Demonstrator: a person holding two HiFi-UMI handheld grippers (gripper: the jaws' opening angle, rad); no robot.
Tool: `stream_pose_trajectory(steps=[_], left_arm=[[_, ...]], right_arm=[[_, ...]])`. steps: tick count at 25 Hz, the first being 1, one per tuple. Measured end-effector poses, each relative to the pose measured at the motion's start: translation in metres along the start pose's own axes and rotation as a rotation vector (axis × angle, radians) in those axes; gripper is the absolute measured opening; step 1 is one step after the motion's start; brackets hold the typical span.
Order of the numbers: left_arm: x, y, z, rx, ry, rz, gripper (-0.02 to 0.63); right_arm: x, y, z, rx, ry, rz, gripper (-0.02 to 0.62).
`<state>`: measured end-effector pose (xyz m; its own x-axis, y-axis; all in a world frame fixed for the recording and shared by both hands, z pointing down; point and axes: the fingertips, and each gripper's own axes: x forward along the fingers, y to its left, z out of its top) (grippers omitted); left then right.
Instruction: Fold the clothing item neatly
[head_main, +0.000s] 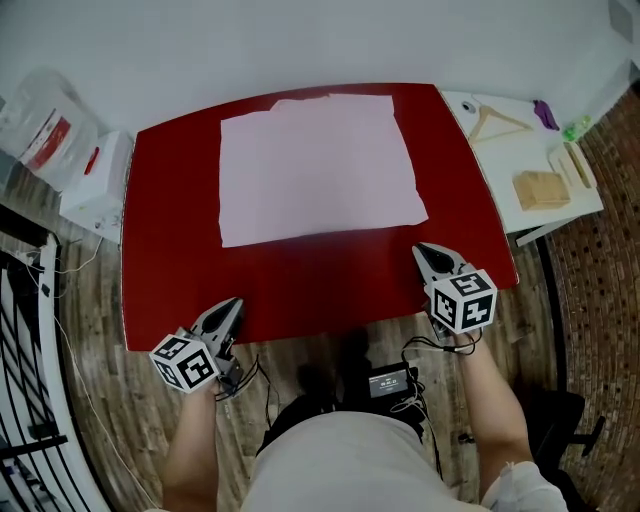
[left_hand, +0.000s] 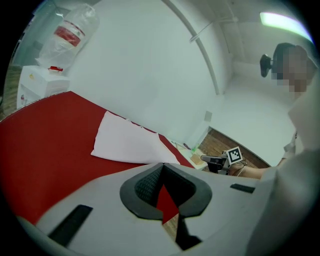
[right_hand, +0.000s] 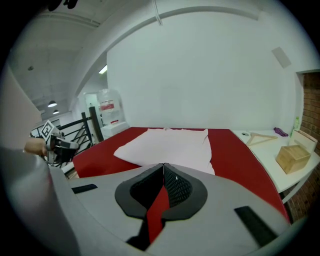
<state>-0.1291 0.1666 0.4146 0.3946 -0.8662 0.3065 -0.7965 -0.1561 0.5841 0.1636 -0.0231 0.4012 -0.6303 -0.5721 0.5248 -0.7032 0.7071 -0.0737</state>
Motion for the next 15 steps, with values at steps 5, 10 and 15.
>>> stream_pose_trajectory(steps=[5, 10, 15], left_arm=[[-0.019, -0.021, -0.005, 0.032, -0.020, -0.015, 0.006], [-0.035, -0.051, -0.012, 0.088, -0.018, -0.058, 0.006], [-0.048, -0.078, -0.022, 0.112, -0.017, -0.129, 0.006]], right_arm=[[-0.026, 0.023, 0.006, 0.008, -0.039, -0.004, 0.014], [-0.055, 0.040, 0.003, 0.029, -0.065, -0.022, 0.014], [-0.087, 0.057, -0.007, 0.079, -0.092, -0.039, 0.014]])
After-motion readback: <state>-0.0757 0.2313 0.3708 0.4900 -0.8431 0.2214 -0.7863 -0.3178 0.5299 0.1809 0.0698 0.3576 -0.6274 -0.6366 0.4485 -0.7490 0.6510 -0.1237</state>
